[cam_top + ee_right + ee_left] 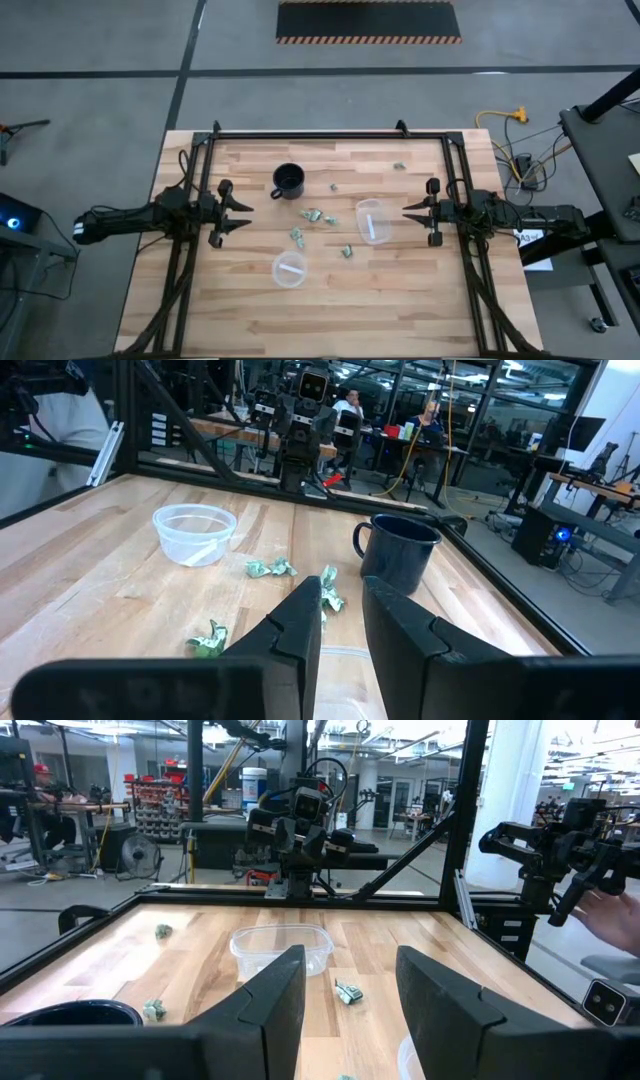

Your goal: Pick and place Stevia / Truvia into bins

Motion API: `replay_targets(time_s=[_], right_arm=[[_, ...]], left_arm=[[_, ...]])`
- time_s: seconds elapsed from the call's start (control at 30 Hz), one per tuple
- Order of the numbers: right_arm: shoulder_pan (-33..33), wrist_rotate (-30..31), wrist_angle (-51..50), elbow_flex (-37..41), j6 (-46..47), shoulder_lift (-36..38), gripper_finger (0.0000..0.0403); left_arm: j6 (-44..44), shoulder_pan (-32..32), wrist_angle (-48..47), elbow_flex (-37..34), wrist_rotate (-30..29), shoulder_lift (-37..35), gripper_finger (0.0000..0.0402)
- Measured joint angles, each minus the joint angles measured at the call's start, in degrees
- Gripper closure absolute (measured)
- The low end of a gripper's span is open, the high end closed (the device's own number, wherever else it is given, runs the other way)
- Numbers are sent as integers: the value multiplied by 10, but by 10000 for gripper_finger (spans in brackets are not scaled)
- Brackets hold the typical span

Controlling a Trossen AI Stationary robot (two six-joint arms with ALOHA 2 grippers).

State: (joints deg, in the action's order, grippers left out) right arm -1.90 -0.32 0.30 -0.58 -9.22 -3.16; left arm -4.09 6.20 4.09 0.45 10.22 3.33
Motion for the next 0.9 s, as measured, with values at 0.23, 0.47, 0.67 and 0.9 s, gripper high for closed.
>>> replay_targets(time_s=[0.23, 0.47, 0.67, 0.9], right_arm=[[0, 0, 0, 0, -8, 0, 335], [0, 0, 1, 0, -9, 0, 335], [0, 0, 74, 0, -31, 0, 335], [0, 15, 263, 0, -45, 0, 335]], left_arm=[[0, 0, 0, 0, 0, 0, 260], [0, 0, 0, 0, 0, 0, 260], [0, 0, 0, 0, 0, 0, 260], [0, 0, 0, 0, 0, 0, 260]])
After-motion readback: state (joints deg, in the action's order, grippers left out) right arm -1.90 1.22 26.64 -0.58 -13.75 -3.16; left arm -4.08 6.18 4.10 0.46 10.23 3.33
